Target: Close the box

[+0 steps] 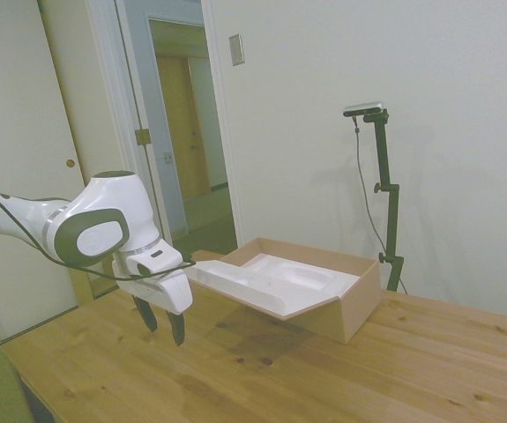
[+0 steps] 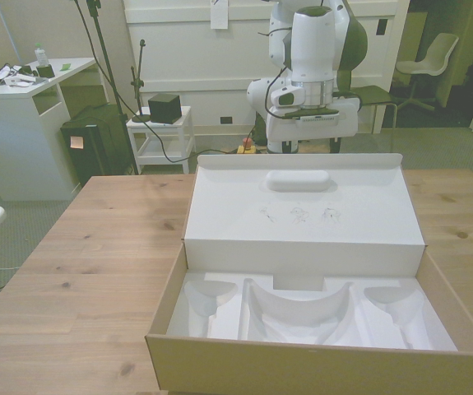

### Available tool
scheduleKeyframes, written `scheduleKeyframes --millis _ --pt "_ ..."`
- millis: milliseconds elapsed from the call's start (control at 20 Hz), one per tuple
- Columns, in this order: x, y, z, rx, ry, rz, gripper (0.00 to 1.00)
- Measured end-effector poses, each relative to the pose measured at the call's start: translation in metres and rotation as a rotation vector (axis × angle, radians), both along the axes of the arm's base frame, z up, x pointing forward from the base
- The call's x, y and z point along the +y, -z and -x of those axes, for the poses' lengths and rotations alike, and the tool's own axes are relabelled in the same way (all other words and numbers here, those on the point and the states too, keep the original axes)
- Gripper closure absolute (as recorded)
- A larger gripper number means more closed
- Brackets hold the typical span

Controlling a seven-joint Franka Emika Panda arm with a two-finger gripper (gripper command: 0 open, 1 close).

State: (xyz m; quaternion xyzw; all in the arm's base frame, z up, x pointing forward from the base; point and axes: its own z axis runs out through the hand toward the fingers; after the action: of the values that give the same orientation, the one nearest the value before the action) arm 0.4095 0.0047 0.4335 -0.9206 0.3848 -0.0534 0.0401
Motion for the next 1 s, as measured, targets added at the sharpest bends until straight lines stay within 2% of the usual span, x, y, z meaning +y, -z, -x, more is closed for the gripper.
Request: scheduleKeyframes --millis 200,400,600,850,1000 --pt "0.0 0.0 -0.002 -0.008 0.0 0.0 0.0" --pt "0.0 -0.009 -0.011 -0.055 -0.001 0.002 0.0" --pt "-0.003 -0.021 -0.033 -0.124 0.0 0.008 0.0" --pt "-0.014 -0.058 -0.066 -0.235 -0.011 0.034 0.0" --pt "-0.019 -0.085 -0.074 -0.296 -0.029 0.053 0.0"
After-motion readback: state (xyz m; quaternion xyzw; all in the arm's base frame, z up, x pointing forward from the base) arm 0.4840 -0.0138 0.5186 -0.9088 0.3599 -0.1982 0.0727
